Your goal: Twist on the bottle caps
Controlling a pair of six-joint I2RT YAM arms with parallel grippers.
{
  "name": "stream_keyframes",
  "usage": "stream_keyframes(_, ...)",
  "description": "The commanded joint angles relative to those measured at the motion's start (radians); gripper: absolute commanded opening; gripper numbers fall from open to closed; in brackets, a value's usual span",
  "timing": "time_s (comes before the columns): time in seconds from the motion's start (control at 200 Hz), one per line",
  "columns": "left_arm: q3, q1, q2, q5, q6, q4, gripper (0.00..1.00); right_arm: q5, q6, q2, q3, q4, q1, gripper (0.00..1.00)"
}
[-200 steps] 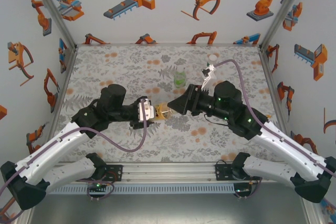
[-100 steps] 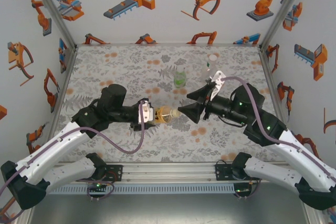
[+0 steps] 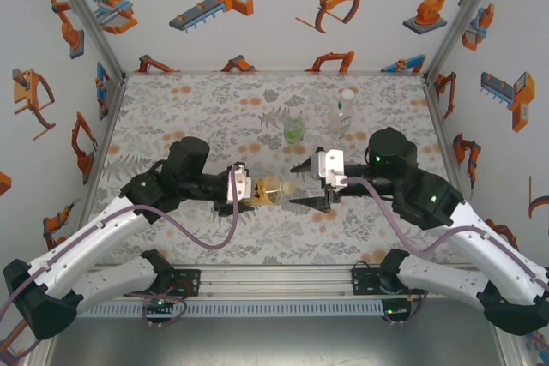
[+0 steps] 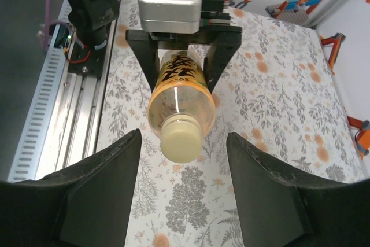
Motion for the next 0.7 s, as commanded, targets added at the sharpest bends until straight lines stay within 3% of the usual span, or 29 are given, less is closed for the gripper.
stream_keyframes(0.0,0.033,-0.004,-0.001,0.028,0.024,-0.015,0.00,-0.054,-0.120,0.021,0.026,-0.028,-0.002,0.56)
stream_keyframes(0.285,0.034,-0.004,-0.002,0.031,0.023,-0.016,0.00,0.006,-0.132,0.023,-0.003,-0.010,-0.003,0.50)
stream_keyframes(0.696,0.034,-0.004,-0.008,0.030,0.022,-0.016,0.00,-0.013,-0.127,0.009,-0.030,0.016,-0.002,0.44)
